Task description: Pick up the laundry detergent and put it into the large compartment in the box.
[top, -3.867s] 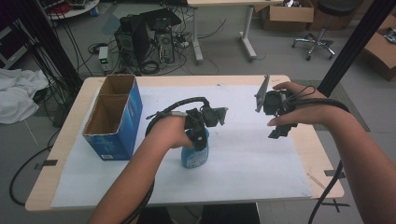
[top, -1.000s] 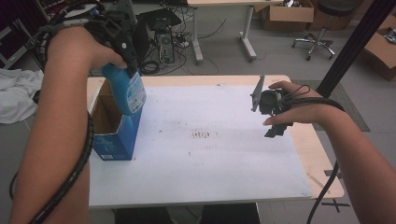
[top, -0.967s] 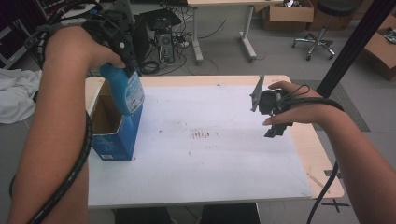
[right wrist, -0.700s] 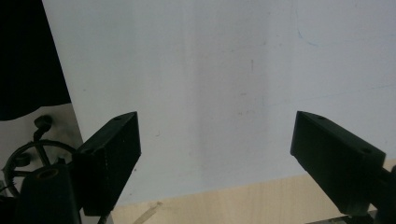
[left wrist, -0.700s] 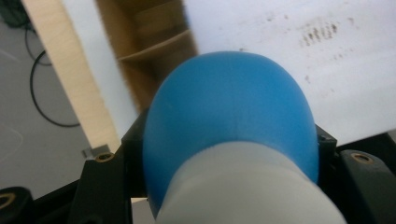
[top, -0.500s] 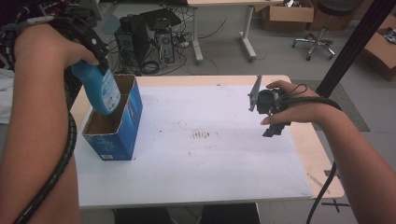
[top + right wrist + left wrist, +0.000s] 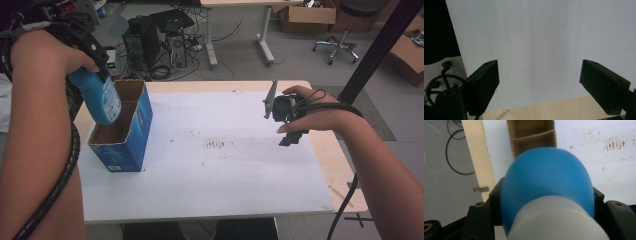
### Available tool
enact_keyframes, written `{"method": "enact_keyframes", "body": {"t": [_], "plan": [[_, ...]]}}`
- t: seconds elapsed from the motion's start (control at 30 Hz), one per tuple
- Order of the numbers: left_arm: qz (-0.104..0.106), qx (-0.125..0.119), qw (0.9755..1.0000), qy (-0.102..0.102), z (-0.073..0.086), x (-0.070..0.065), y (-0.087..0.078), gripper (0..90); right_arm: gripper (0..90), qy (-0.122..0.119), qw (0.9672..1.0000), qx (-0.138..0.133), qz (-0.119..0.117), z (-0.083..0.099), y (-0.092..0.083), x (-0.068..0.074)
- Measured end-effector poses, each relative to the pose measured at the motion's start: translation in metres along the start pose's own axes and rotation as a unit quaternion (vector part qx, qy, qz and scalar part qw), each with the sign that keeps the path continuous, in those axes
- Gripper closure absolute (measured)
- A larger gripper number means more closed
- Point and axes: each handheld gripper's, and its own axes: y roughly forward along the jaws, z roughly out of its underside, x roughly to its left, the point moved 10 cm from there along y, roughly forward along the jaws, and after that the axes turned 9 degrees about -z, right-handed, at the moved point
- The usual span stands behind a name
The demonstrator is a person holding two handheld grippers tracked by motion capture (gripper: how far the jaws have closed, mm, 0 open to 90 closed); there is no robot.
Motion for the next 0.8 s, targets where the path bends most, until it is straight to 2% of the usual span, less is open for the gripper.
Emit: {"method": "enact_keyframes", "body": {"t": [0.3,0.8], "plan": [[0.001,0.009,1.0,-0.001,0.001,-0.002,0.02,39.0,16.1,0.001,1.0,0.0,0.002,0.002,-0.001,0.001],[0.007,0.025,0.9997,-0.001,0.006,-0.005,0.066,38.9,16.1,-0.002,1.0,-0.003,0.005,0.0,-0.003,0.003]]}}
